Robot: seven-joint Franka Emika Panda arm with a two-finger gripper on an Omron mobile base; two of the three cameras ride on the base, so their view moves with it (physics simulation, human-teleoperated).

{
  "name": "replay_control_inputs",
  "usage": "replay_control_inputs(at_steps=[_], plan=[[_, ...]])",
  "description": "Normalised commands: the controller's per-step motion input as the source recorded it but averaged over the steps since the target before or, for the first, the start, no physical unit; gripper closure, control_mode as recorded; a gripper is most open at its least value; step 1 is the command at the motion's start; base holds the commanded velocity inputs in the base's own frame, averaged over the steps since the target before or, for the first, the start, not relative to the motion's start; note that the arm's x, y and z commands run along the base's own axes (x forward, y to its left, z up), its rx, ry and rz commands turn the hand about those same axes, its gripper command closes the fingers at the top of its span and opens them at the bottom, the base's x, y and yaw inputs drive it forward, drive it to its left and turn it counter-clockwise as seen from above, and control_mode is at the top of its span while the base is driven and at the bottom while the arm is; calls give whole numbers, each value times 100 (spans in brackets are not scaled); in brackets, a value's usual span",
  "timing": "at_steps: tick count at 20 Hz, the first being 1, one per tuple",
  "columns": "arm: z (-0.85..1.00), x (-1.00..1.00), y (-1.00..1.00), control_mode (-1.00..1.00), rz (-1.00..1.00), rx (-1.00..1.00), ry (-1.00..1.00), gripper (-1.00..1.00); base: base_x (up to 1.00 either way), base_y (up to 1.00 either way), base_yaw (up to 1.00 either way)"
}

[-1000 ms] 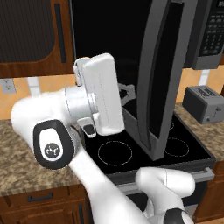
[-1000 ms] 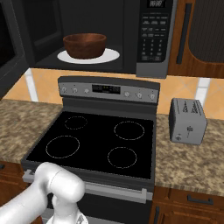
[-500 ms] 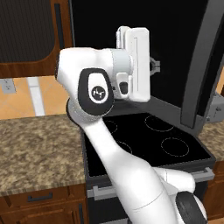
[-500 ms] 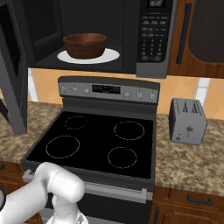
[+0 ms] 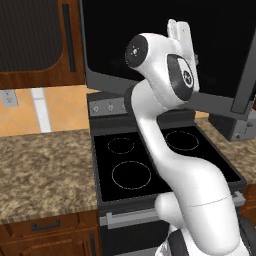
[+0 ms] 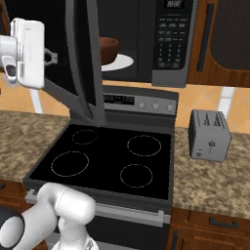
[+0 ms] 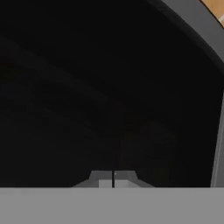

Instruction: Open the microwave, place the bowl with waffle inside the microwave, then close the microwave door and turn it on.

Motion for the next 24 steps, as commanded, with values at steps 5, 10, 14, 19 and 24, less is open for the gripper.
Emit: replay_control_inputs(at_steps=[5,10,14,19,24], plan=[[-17,100,-76,-100,43,12,0,100,0,0,0],[-25,100,-56,-100,40,5,4,100,0,0,0],[-16,100,-50,-100,40,7,4,100,0,0,0],[-17,100,-36,-100,40,5,7,100,0,0,0],[-28,100,-20,-100,37,1,7,100,0,0,0]])
